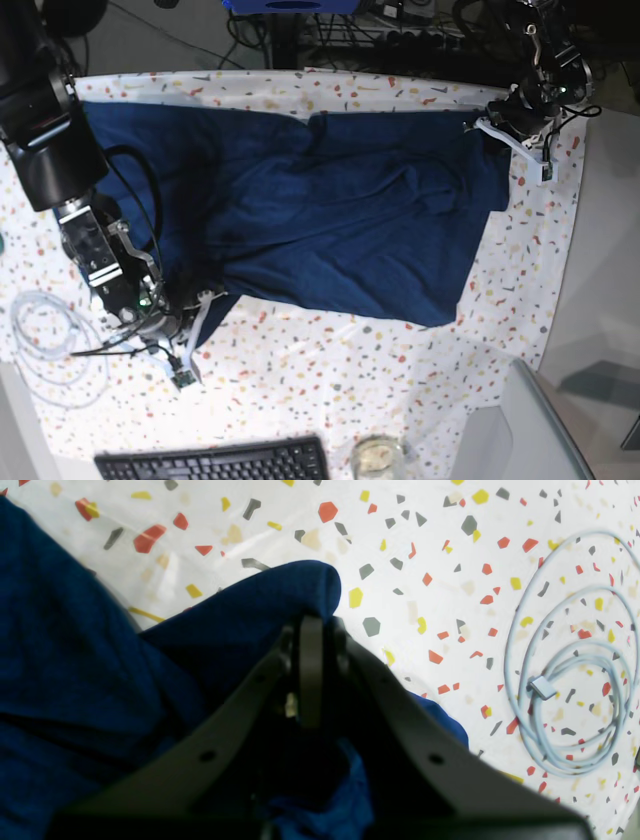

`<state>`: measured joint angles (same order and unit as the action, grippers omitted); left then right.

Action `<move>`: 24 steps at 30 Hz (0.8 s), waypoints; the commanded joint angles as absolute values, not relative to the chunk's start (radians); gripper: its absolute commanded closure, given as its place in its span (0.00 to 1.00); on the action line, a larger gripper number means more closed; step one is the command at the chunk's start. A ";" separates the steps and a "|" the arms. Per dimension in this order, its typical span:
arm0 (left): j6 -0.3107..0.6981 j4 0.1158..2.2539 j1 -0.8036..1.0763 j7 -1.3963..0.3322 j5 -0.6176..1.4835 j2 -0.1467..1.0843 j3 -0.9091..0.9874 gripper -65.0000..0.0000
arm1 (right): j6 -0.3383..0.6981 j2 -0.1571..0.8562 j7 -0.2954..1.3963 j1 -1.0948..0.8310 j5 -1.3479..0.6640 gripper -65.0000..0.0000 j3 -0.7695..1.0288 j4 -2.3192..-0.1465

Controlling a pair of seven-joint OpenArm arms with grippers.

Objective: Layout the t-shirt on the table in an organized manner, then fold the t-shirt properly
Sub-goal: 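Pull the shirt hem with the right gripper away from the left gripper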

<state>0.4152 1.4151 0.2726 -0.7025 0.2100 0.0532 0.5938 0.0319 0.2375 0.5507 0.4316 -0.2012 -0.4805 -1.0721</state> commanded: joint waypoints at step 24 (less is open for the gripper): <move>0.401 1.422 0.289 -0.725 0.194 0.074 0.595 1.00 | -0.191 0.225 0.278 0.415 -0.194 1.00 -0.298 -1.084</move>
<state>0.4152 1.4158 0.2806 -0.6994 0.2134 0.0647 0.5922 -0.1837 0.2234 0.3031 0.3847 -0.2012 -0.3023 -1.0698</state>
